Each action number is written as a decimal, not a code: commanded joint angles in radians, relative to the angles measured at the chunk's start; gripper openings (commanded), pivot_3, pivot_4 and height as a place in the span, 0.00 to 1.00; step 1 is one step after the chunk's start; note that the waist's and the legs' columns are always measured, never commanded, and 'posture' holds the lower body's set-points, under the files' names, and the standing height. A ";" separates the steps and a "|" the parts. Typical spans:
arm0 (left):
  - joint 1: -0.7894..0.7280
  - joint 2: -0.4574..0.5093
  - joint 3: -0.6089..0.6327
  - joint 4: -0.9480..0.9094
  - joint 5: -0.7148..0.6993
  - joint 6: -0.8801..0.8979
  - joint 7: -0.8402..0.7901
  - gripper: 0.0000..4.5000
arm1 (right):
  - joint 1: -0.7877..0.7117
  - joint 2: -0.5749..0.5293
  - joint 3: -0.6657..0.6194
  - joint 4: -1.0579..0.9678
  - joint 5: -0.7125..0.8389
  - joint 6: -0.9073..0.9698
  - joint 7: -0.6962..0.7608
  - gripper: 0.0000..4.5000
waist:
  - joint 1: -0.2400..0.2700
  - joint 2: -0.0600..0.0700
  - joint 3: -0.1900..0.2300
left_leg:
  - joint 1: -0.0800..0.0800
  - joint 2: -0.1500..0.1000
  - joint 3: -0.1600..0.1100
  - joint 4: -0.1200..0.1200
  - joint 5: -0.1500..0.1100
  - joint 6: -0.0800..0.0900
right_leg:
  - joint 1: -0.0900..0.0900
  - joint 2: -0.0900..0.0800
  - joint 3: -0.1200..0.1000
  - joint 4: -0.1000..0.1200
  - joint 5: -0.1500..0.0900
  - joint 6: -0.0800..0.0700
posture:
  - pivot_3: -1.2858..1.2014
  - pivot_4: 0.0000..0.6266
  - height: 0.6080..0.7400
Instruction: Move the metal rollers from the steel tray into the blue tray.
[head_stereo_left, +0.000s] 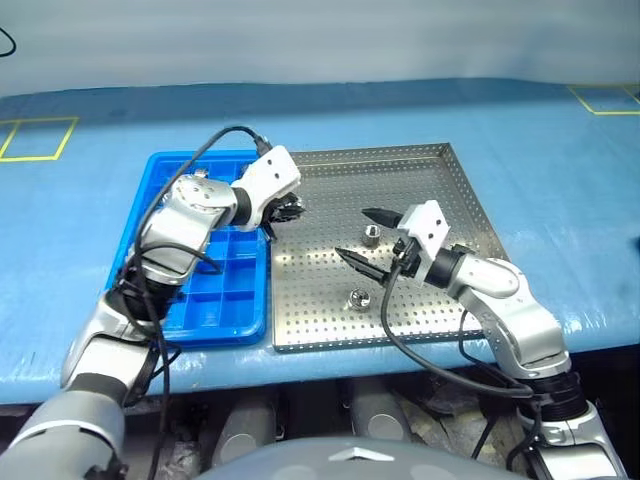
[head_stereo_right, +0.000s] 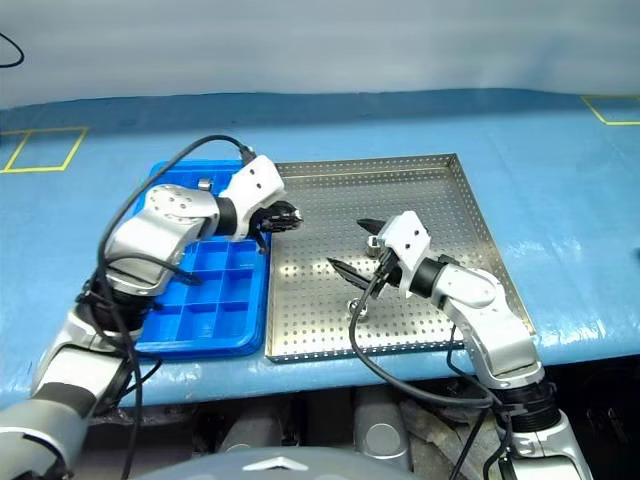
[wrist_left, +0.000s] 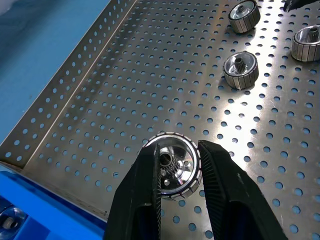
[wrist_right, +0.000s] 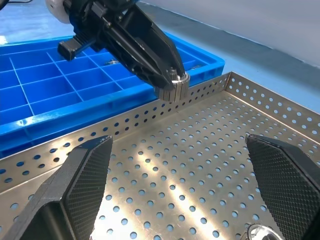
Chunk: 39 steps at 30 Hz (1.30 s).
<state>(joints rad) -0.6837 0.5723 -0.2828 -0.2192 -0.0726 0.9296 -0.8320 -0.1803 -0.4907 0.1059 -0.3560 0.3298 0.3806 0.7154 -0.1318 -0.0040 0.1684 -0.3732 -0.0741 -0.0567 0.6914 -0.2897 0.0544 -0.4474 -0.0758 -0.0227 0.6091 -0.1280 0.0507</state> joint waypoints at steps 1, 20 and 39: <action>0.049 0.093 0.089 -0.146 -0.028 0.073 0.002 0.22 | -0.014 0.008 0.009 -0.015 0.017 -0.007 0.020 1.00 | -0.002 0.000 0.000 | 0.000 0.000 0.000 0.000 0.000 0.000 | 0.000 0.000 0.000 0.000 0.000 0.000 | 0.43 0.24 1.00; 0.669 0.202 0.740 -0.827 -0.133 0.576 0.148 0.22 | -0.149 0.075 0.114 0.072 0.078 0.020 0.185 1.00 | 0.113 -0.002 0.001 | 0.003 0.002 -0.003 -0.002 0.000 -0.005 | 0.002 0.003 -0.002 0.000 -0.004 0.002 | 0.54 0.24 1.00; 0.858 0.010 0.770 -0.810 -0.249 0.518 0.433 0.22 | -0.196 0.078 0.187 0.058 0.133 0.094 0.302 1.00 | 0.175 -0.003 0.001 | 0.005 0.004 -0.007 -0.007 0.002 -0.011 | 0.003 0.004 -0.007 0.001 -0.010 -0.007 | 0.57 0.24 1.00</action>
<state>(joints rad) 0.1858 0.5858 0.4879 -1.0156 -0.3255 1.4546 -0.4077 -0.3658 -0.4175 0.2977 -0.2551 0.4427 0.4702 1.0114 0.0437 -0.0075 0.1696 -0.3682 -0.0700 -0.0637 0.6840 -0.2880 0.0432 -0.4444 -0.0716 -0.0298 0.6101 -0.1376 0.0436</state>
